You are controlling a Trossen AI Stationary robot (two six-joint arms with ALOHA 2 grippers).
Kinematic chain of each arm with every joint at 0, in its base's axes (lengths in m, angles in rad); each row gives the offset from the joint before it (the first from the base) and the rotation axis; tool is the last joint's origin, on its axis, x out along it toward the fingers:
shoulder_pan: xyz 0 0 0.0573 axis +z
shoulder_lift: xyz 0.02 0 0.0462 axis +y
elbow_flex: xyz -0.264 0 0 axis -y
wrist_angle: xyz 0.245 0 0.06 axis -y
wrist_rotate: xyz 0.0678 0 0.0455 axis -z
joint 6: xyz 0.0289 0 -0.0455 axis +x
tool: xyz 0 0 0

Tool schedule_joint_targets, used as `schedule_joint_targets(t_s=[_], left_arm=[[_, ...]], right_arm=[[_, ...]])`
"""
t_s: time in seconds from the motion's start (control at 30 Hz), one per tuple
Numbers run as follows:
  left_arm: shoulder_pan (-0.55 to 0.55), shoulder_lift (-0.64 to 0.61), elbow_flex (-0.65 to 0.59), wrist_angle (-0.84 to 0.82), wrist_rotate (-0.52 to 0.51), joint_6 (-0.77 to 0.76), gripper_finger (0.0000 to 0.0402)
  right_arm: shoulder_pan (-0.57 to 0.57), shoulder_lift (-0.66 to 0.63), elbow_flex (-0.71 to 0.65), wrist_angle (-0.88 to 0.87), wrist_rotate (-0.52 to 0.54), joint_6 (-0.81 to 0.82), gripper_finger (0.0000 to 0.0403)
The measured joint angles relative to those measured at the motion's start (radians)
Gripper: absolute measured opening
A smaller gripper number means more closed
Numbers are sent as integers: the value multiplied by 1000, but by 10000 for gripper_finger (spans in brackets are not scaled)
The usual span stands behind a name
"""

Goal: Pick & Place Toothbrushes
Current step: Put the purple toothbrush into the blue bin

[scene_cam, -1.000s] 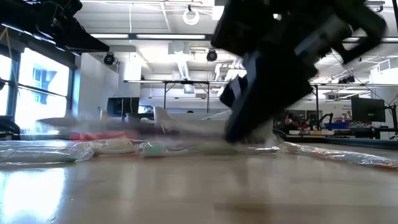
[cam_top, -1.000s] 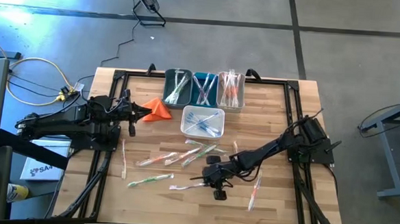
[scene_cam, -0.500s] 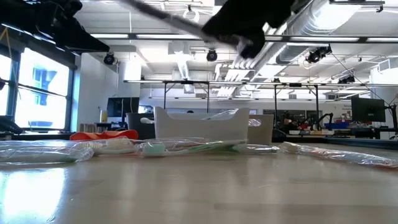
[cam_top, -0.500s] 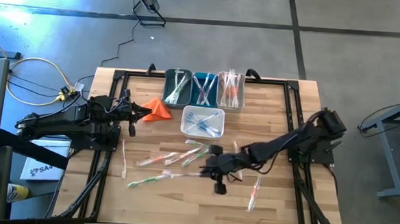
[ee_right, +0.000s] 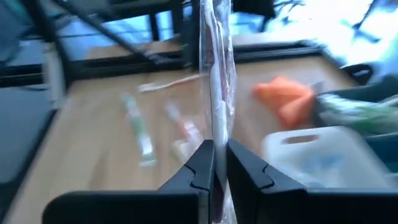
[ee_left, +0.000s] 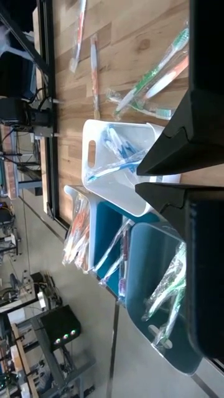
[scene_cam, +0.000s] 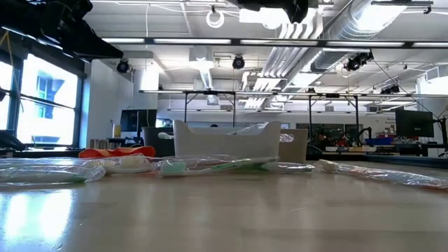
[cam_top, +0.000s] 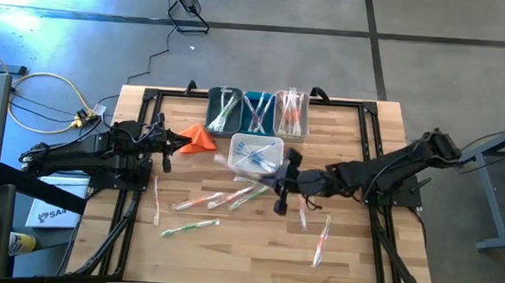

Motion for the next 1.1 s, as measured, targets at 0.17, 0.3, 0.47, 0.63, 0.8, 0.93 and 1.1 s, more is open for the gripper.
schedule_joint_targets(t_s=[0.17, 0.3, 0.47, 0.63, 0.8, 0.93, 1.1], left_arm=[[0, 0, 0, 0, 0, 0, 23], [0, 0, 0, 0, 0, 0, 23], [0, 0, 0, 0, 0, 0, 23], [0, 0, 0, 1, 0, 0, 23], [0, 0, 0, 2, -2, 0, 23], [0, 0, 0, 3, -21, 0, 23], [0, 0, 0, 3, -25, 11, 23]], right_arm=[[-66, -8, 1, 53, 153, -26, 21], [-143, 0, 1, 107, 177, -26, 21], [-248, 11, 0, 112, 177, -5, 21], [-345, 36, 1, 127, 178, 38, 21], [-409, 95, 1, 151, 201, 85, 21], [-447, 167, 1, 196, 222, 103, 21], [-494, 263, 0, 244, 216, 147, 21]])
